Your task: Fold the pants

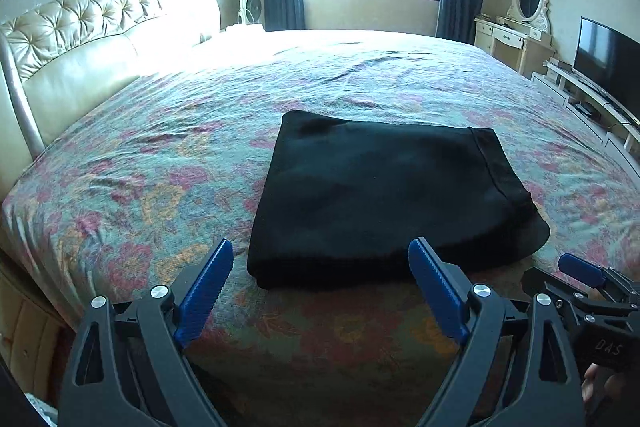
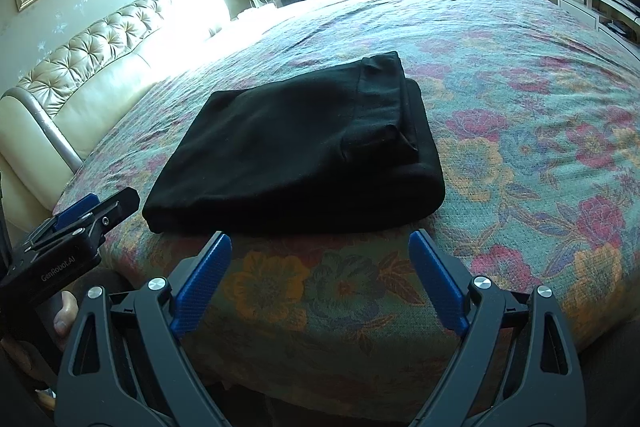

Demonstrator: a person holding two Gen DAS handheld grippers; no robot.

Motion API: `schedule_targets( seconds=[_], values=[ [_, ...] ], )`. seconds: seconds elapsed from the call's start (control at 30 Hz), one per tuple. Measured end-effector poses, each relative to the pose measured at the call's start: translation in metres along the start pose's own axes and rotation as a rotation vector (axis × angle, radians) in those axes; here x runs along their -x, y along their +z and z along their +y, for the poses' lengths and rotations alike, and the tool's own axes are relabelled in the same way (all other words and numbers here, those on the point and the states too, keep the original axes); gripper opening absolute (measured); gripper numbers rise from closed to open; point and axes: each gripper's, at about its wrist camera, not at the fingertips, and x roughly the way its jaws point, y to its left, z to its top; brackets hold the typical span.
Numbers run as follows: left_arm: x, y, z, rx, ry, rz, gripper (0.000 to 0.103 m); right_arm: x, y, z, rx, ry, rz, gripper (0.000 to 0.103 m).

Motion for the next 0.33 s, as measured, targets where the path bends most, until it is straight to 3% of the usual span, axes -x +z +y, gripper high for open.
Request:
schedule_targets(
  seconds=[0.33],
  values=[
    [-0.0078, -0.0008, 0.0024, 0.039, -0.067, 0.055, 0.088, 0.0053, 0.0032, -0.0102, -0.024, -0.011, -0.021, 0.090]
  ],
)
